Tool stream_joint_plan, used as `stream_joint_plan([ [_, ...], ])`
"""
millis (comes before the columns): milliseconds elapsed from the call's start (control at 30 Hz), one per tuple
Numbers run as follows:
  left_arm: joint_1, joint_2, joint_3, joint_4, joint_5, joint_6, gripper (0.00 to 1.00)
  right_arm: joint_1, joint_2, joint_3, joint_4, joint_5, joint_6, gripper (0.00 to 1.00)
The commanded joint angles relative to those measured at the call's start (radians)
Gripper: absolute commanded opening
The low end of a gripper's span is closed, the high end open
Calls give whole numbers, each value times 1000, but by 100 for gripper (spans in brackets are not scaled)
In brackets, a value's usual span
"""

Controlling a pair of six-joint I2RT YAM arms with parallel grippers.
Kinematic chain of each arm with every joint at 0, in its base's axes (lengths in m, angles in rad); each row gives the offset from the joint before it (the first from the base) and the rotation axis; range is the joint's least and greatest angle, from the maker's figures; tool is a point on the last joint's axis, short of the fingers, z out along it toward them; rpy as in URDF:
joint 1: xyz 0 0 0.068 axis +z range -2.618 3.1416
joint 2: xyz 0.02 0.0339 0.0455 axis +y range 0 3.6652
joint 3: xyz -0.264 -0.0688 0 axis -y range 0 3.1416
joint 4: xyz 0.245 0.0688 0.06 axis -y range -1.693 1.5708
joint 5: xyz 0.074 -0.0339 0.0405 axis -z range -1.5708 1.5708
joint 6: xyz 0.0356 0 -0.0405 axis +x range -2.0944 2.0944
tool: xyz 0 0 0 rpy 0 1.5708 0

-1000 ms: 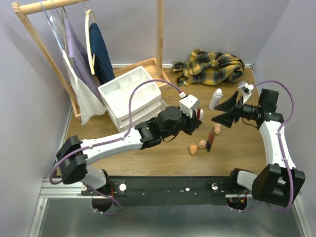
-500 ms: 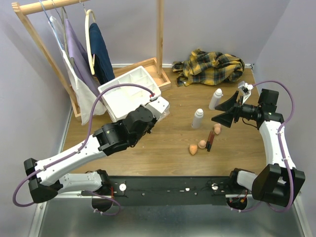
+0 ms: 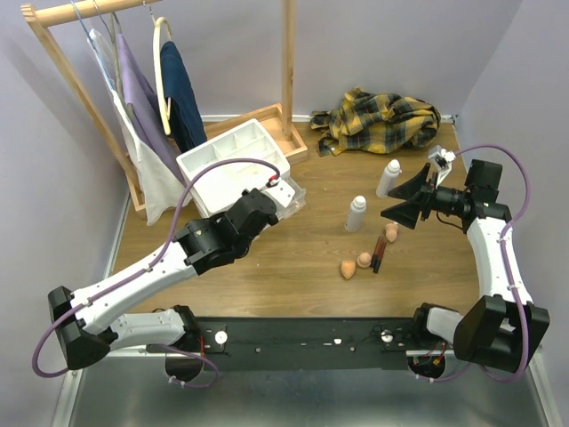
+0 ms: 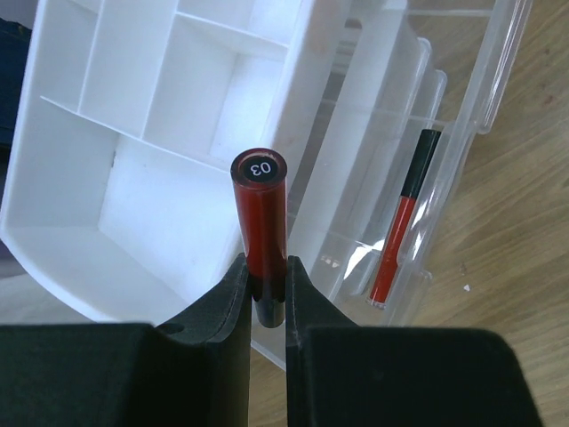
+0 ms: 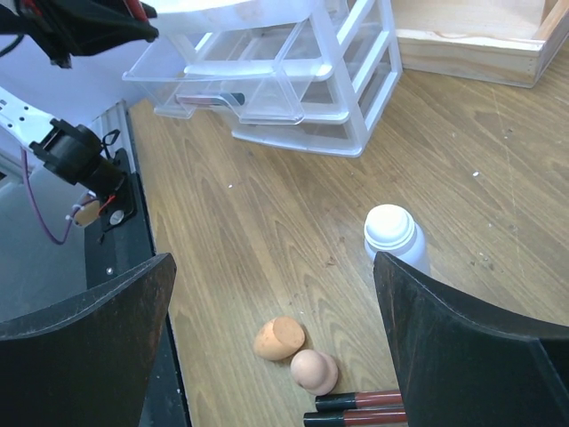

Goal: Organize the makeup
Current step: Place the lipstick in the drawer.

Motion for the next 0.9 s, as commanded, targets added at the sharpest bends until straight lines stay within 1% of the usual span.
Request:
stream_joint_plan([
  [0,8,18,-35,10,-2,26,19,1,-4,-19,26,18,9,100],
  [67,9,23,-43,21,-8,24,26,1,-4,-22,26,17,11,100],
  [100,8,23,-48,21,-13,24,34,1,-4,-22,26,18,11,100],
  [167,9,21,-49,25,-20,21,41,1,-5,-20,26,20,11,100],
  [200,8,20,-51,27,-17,21,47,1,-5,-22,28,18,9,100],
  [233,9,18,-51,28,-14,18,50,1,-5,-23,28,20,9,100],
  [400,8,18,-48,24,-8,6,54,1,-7,-23,28,21,6,100],
  [567,8,1,-42,28,6,-20,56,1,-13,-22,17,27,-14,100],
  [667,8,-45,-65,74,41,-29,63,1,-13,-20,3,27,-35,100],
  [700,9,-58,-81,90,64,-29,68,1,-11,-17,-1,32,-53,100],
  [767,12,-103,-94,126,90,-35,74,1,-8,-14,-17,38,-67,100],
  [800,15,-118,-106,140,104,-37,81,1,-7,-14,-17,44,-70,100],
  [867,23,-166,-121,180,139,-43,88,1,-4,-16,-18,52,-77,100],
])
